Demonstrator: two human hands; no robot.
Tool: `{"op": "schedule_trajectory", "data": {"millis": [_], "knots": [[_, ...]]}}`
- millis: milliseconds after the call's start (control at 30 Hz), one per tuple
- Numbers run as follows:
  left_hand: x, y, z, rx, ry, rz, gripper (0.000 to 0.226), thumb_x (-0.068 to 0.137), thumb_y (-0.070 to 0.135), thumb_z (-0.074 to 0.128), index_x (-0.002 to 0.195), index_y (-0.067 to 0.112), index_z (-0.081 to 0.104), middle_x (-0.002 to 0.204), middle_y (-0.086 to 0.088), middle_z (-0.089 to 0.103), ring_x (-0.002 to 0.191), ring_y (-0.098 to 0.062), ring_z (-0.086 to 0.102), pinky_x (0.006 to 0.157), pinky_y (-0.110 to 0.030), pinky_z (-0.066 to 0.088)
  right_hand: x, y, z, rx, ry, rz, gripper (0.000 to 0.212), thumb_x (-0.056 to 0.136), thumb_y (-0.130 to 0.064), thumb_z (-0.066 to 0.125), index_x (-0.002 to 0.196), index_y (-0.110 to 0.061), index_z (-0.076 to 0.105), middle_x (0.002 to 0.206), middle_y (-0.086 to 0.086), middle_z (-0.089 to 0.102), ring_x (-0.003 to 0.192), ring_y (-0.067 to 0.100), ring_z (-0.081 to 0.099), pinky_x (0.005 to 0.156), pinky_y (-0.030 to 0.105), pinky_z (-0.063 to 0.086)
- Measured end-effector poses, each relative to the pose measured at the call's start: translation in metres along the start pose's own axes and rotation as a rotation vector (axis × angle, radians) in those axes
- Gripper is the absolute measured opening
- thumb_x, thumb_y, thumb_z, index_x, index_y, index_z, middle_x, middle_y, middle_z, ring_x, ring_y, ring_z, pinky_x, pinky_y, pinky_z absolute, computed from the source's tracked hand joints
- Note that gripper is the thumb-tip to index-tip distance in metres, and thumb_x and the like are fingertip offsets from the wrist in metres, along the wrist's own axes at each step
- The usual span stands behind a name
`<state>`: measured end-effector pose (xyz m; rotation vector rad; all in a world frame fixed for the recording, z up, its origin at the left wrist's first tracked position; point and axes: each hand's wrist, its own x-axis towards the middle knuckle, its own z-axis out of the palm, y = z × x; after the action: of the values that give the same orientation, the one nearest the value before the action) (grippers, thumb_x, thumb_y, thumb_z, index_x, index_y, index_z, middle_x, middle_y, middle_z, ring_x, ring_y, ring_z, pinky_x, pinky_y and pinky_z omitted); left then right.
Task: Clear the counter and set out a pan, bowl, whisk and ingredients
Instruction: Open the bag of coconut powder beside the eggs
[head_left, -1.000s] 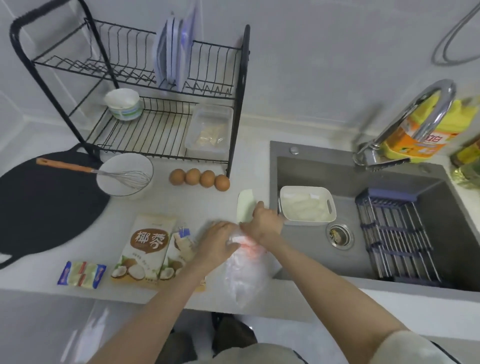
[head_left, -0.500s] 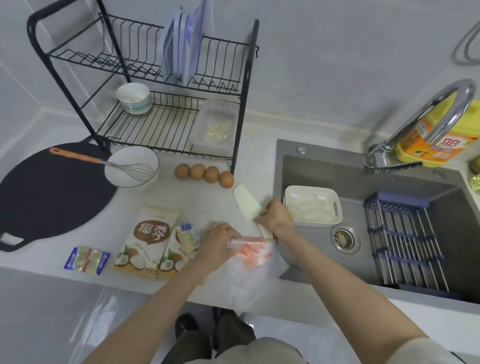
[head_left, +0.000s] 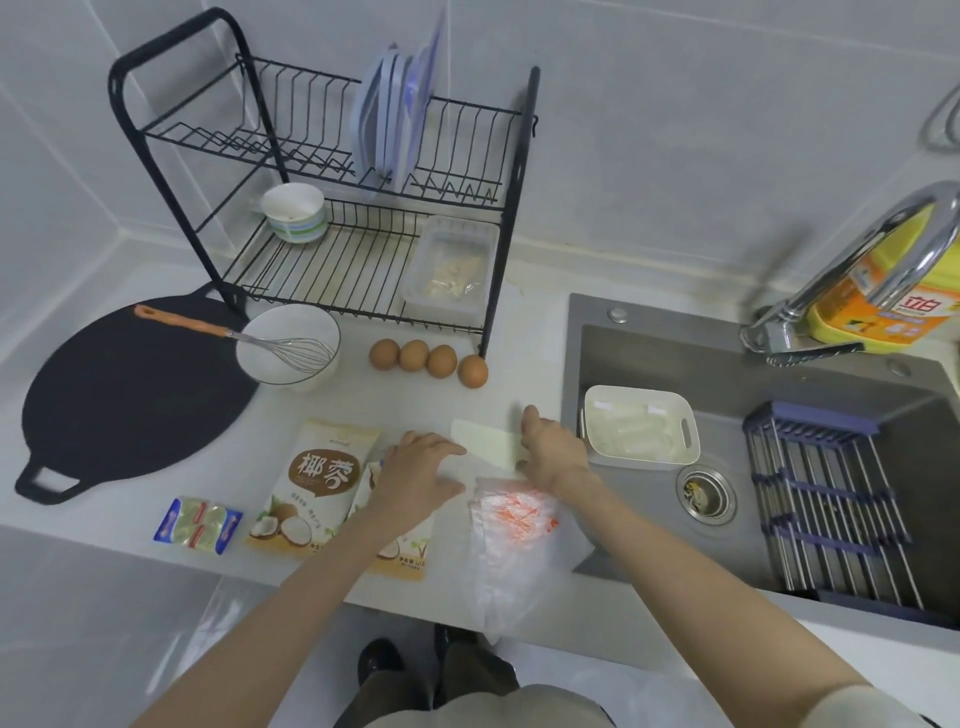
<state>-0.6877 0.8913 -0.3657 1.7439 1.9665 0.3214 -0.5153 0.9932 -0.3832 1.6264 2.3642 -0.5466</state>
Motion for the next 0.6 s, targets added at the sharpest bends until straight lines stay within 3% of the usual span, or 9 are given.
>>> {"op": "schedule_trajectory", "data": {"millis": [200, 400, 500, 600], "knots": [[-0.002, -0.017, -0.008, 0.051, 0.042, -0.054, 0.039, 0.091, 0.033, 0.057, 0.129, 0.027, 0.053, 0.134, 0.011, 0.050, 0.125, -0.015, 0.037, 0.097, -0.030, 0.027, 0.017, -0.011, -0.006, 0.117, 0.057, -0.133, 0.038, 0.080, -0.006, 0.060, 0.111, -0.012, 0.039, 0.113, 0.002, 0.061, 0.104, 0.027, 0.055, 0.077, 0.038, 0.050], [0.000, -0.027, -0.011, 0.036, 0.067, -0.081, 0.038, 0.093, 0.029, 0.054, 0.131, 0.026, 0.052, 0.136, 0.010, 0.049, 0.128, -0.015, 0.036, 0.101, -0.031, 0.027, 0.029, -0.016, -0.008, 0.182, 0.075, -0.155, 0.033, 0.080, -0.002, 0.054, 0.110, -0.015, 0.047, 0.111, -0.001, 0.062, 0.101, 0.026, 0.056, 0.073, 0.030, 0.042], [0.000, -0.029, -0.011, 0.028, 0.074, -0.090, 0.039, 0.094, 0.029, 0.053, 0.132, 0.026, 0.051, 0.137, 0.009, 0.049, 0.128, -0.015, 0.037, 0.102, -0.032, 0.028, 0.027, -0.016, -0.009, 0.211, 0.092, -0.175, 0.031, 0.081, -0.006, 0.055, 0.110, -0.014, 0.051, 0.111, 0.000, 0.060, 0.106, 0.025, 0.050, 0.072, 0.030, 0.041], [-0.003, -0.029, -0.011, 0.020, 0.093, -0.086, 0.040, 0.094, 0.029, 0.053, 0.134, 0.026, 0.049, 0.137, 0.007, 0.049, 0.127, -0.017, 0.038, 0.103, -0.034, 0.030, 0.018, -0.015, -0.012, 0.274, 0.138, -0.208, 0.028, 0.086, -0.013, 0.059, 0.114, -0.015, 0.055, 0.115, 0.000, 0.059, 0.110, 0.023, 0.047, 0.080, 0.034, 0.045]]}}
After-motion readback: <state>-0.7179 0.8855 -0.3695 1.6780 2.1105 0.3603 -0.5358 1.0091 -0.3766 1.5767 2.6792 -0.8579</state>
